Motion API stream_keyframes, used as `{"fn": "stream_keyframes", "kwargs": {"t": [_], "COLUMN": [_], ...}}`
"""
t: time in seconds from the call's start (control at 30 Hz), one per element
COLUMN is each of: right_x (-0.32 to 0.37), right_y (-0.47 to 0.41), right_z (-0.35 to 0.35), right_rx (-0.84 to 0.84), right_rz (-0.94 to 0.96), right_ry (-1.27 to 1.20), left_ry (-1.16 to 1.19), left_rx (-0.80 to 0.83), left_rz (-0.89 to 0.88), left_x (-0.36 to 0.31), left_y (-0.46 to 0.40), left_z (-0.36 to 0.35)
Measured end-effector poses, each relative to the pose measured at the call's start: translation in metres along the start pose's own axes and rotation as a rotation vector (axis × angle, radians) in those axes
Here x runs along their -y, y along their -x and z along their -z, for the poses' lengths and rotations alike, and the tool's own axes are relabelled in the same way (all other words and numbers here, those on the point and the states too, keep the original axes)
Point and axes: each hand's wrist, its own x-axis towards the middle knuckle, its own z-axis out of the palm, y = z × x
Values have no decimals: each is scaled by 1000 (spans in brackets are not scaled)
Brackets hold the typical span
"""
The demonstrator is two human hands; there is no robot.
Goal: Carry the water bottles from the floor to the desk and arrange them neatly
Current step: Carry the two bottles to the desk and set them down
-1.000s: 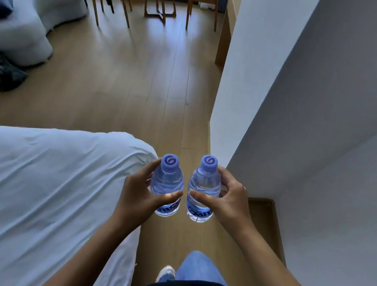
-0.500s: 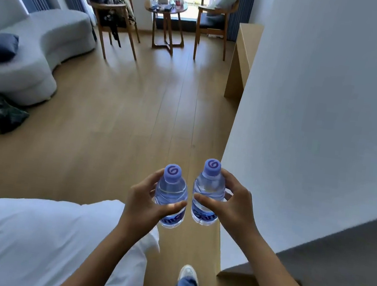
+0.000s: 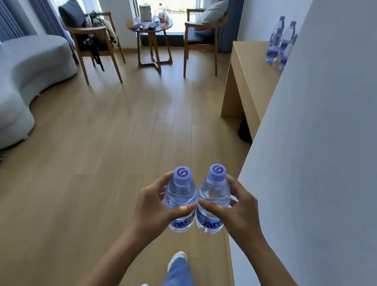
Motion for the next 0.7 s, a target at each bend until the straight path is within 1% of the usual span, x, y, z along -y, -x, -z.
{"fn": "stream_keyframes", "kwargs": {"t": [0.23, 0.37, 0.7], "right_x": [-3, -9, -32], "right_y": [-150, -224, -436], "right_z": [-19, -21, -4], "right_rx": [-92, -123, -221], "right_rz": [-41, -70, -53], "right_ry": [-11, -2, -8], "left_ry": [-17, -14, -20], "left_rx": [93, 128, 221], "left_rz": [-59, -75, -156], "left_x": [11, 15, 26], "left_y": [-174, -260, -489], "left_z": [21, 22, -18]}}
